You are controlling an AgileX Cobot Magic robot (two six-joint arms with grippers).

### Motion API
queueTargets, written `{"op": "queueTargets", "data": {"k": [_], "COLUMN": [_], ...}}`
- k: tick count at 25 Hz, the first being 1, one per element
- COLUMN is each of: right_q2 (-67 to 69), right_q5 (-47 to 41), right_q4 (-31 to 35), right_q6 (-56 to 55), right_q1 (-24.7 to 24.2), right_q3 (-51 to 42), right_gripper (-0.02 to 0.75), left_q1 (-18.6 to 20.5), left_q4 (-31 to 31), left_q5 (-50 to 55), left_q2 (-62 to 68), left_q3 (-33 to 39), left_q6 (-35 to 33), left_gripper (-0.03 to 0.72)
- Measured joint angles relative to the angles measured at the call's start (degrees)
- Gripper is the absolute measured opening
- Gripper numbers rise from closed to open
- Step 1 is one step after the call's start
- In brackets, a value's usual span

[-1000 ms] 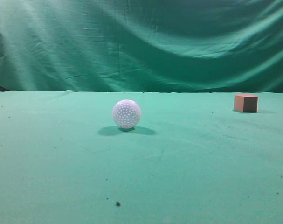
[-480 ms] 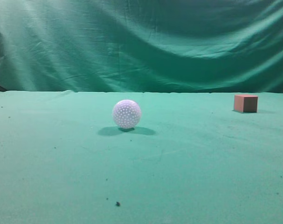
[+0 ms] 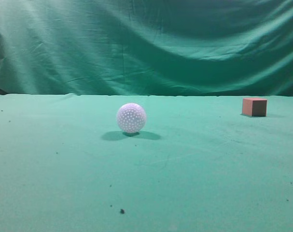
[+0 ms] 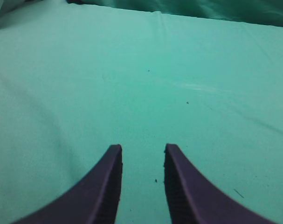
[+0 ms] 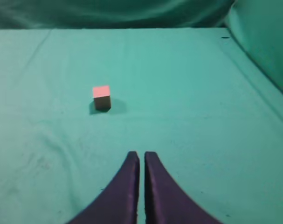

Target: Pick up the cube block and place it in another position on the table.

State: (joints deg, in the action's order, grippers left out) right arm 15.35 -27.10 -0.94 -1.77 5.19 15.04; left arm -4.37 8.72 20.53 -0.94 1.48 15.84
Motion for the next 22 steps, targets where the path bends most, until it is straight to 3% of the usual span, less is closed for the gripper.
{"op": "queueTargets", "data": {"k": [7,22], "right_q2": [-14.85,-15.89], "right_q5": [8.23,5.28], "right_q4": [0.0,0.11], "right_q6": [-0.11,-0.11], "right_q1": [-4.86,-4.86], "right_q3": [-15.9,-16.43], "right_gripper": [0.0,0.0], "left_q1": [0.0,0.0], "left_q4": [0.0,0.0], "left_q5": [0.0,0.0], "left_q2": [0.0,0.0], "left_q3": [0.0,0.0], "left_q6": [0.0,0.0], "left_gripper": [0.262,0.262]}}
